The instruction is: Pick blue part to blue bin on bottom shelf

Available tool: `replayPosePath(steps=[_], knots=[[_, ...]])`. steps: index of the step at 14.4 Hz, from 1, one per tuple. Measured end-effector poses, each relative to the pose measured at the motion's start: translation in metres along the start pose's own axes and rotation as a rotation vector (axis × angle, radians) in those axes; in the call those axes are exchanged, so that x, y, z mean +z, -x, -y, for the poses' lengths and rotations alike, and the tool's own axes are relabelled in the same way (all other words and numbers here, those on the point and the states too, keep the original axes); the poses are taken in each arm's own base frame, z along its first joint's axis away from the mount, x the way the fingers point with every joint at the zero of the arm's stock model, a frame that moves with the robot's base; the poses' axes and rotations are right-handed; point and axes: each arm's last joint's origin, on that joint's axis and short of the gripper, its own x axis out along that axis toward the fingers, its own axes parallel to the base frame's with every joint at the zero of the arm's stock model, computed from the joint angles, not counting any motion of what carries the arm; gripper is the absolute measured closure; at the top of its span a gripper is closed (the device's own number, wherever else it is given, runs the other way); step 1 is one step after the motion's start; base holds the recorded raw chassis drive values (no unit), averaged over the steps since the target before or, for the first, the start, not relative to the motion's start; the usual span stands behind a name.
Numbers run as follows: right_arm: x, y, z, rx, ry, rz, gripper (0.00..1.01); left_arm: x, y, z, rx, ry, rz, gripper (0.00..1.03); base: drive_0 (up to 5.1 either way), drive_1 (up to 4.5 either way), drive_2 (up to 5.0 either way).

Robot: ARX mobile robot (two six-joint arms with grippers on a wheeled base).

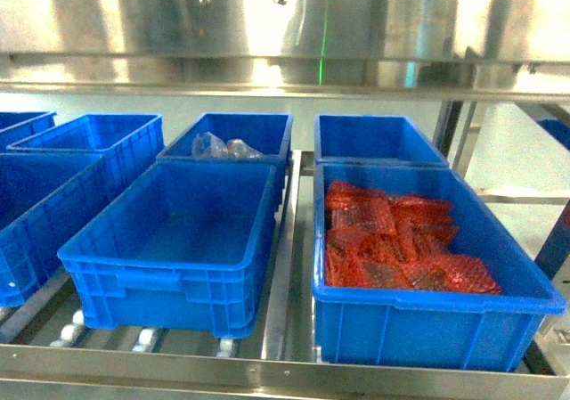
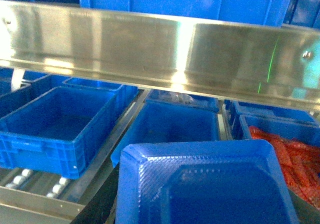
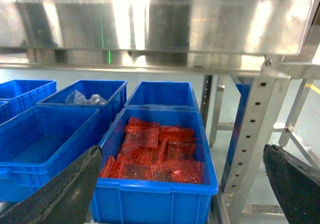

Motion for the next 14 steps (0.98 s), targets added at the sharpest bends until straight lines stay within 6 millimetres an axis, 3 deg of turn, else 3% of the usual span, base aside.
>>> replayPosePath(steps=[14], knots=[[-0.0001, 0.0, 0.0, -0.002, -0.002, -0.002, 0.03, 0.0002, 0.0, 0.0, 0.001, 0.0, 0.001, 0.59, 0.0, 0.0, 0.0]])
